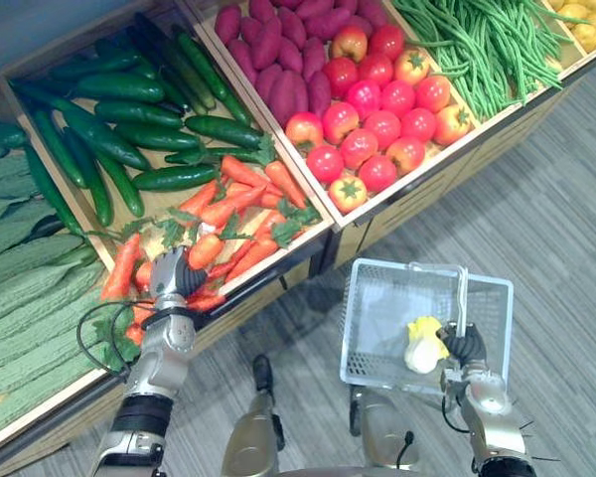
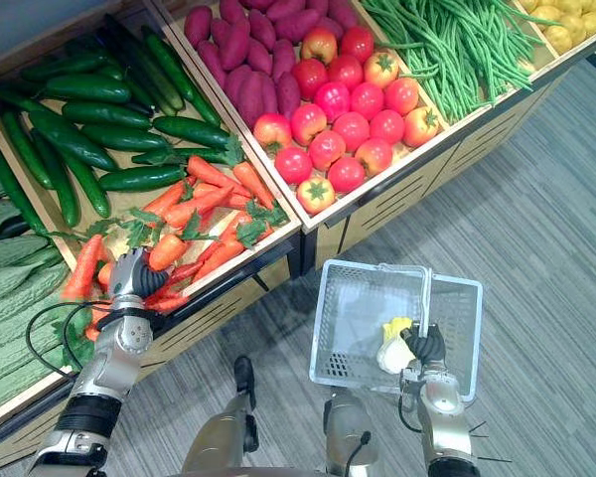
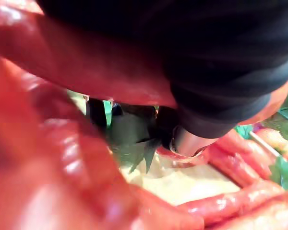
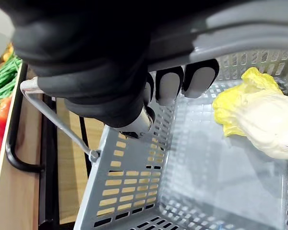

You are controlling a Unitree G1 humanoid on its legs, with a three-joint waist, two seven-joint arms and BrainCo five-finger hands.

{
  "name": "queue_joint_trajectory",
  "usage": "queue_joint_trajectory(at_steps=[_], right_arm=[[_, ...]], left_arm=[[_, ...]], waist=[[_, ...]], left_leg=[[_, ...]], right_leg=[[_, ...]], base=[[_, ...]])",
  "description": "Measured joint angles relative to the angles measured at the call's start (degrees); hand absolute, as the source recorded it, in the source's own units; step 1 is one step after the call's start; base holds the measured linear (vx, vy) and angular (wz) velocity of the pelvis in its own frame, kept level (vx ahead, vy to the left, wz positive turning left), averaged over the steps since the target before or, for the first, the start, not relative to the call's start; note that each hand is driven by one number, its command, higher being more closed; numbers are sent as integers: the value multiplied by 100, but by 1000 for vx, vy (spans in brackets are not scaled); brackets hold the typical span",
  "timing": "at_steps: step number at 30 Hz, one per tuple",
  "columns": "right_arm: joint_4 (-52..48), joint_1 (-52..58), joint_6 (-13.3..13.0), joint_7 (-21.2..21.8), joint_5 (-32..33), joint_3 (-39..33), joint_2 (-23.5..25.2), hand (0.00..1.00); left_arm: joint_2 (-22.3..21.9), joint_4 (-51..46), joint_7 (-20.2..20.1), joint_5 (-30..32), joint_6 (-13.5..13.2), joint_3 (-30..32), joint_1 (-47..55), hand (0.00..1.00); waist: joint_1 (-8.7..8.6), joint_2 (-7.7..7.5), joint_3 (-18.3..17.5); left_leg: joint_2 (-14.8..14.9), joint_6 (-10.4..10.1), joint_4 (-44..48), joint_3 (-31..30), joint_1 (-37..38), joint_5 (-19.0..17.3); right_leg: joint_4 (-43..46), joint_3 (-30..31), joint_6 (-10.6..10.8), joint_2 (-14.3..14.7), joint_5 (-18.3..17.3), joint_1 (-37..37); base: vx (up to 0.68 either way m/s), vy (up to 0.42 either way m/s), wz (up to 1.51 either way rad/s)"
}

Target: Pick vegetable in the basket

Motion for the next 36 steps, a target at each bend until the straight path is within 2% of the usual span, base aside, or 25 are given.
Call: queue_joint_trajectory(at_steps=[5, 12, 15, 19, 23, 24, 26, 27, 28, 29, 30, 31, 32, 33, 35, 36], right_arm=[[-1, 192, 1, 47, 0, -7, 89, 100], [-9, 279, 1, 107, 1, -7, 93, 100], [-21, 307, 3, 106, 1, -2, 106, 100], [-234, 318, 141, 97, -9, -1, 150, 100], [-972, 438, 205, -14, -100, 56, 221, 100], [-1080, 443, 207, -37, -109, 56, 227, 100], [-1311, 366, 215, -65, -153, 77, 287, 100], [-1542, 332, 211, -97, -202, 112, 447, 100], [-1586, 300, 211, -137, -202, 137, 477, 100], [-1594, 261, 211, -156, -202, 175, 474, 100], [-1594, 239, 212, -157, -202, 186, 463, 100], [-1597, 187, 212, -163, -202, 219, 395, 100], [-1606, 173, 212, -164, -202, 223, 364, 100], [-1609, 154, 212, -169, -193, 235, 316, 100], [-1619, 177, 211, -165, -97, 352, 313, 100], [-1708, 222, 212, -160, 33, 424, 300, 100]], left_arm=[[-373, -669, 265, -172, 41, 116, 203, 100], [-657, -1497, 477, -368, 11, 201, 499, 100], [-849, -1812, 478, -715, -166, 146, 764, 100], [-1223, -2359, 458, -1121, -348, -141, 1237, 100], [-1535, -2664, 408, -1296, -466, -589, 1591, 100], [-1562, -2675, 371, -1297, -492, -627, 1601, 100], [-1564, -2684, 327, -1296, -527, -698, 1632, 100], [-1566, -2683, 268, -1324, -532, -691, 1611, 100], [-1588, -2682, 215, -1403, -532, -681, 1623, 100], [-1653, -2683, 207, -1422, -532, -670, 1624, 100], [-1670, -2682, 203, -1436, -532, -644, 1614, 100], [-1824, -2683, 206, -1526, -546, -620, 1551, 100], [-1881, -2679, 207, -1529, -554, -641, 1507, 100], [-1972, -2622, 196, -1540, -581, -770, 1400, 100], [-1969, -2439, 135, -1567, -655, -1069, 1259, 100], [-1924, -2295, 64, -1640, -695, -1266, 1208, 100]], waist=[[-7, 29, -381], [10, 62, -556], [18, 65, -659], [33, 72, -720], [31, 83, -797], [19, 84, -797], [31, 80, -801], [-14, 83, -826], [4, 69, -839], [12, 84, -857], [-2, 128, -875], [-24, 233, -891], [-31, 279, -893], [-38, 392, -895], [-122, 373, -908], [-188, 355, -912]], left_leg=[[1, -5, 0, 19, 82, -8], [16, -16, -25, 92, 250, -96], [14, -1, -37, 184, 271, -111], [12, 29, -11, 596, 479, -151], [37, -34, -6, 1487, 875, -415], [51, -49, -5, 1620, 917, -463], [142, -100, 5, 2104, 1068, -597], [362, -112, 306, 2524, 1086, -775], [465, -206, 484, 2808, 1169, -891], [576, -313, 663, 3050, 1269, -986], [651, -354, 751, 3092, 1296, -1038], [789, -456, 863, 3216, 1435, -1137], [822, -524, 856, 3265, 1528, -1193], [910, -623, 843, 3445, 1732, -1283], [1066, -583, 1350, 3577, 1747, -1330], [1295, -461, 2136, 3454, 1569, -1395]], right_leg=[[-32, 29, 0, 4, 1, 83], [-144, 125, 52, 31, 24, 254], [-277, 251, 84, 38, 119, 264], [-318, 623, 60, 70, 246, 257], [-314, 1422, 116, 225, 359, 138], [-365, 1448, 147, 241, 334, 99], [-565, 854, -60, 139, 199, 32], [-534, -985, -583, -231, 220, 24], [-350, -2096, -887, -496, 399, -4], [-152, -2746, -896, -623, 698, 8], [-88, -2876, -827, -576, 734, -22], [-57, -2946, -777, -407, 696, -64], [-55, -2824, -699, -330, 643, -65], [-35, -2603, -641, -151, 578, -66], [-2, -2334, -605, -54, 362, -34], [-56, -2207, -577, -21, 314, 49]], base=[[19, -1, -2], [-28, 11, -6], [-9, 11, -19], [19, 15, -53], [1, 23, -98], [-26, 20, -133], [3, -3, -138], [108, -41, -174], [192, -76, -194], [168, -83, -136], [216, -173, -141], [171, -169, -110], [178, -161, -133], [101, -49, -111], [67, -37, -87], [60, -60, -47]])
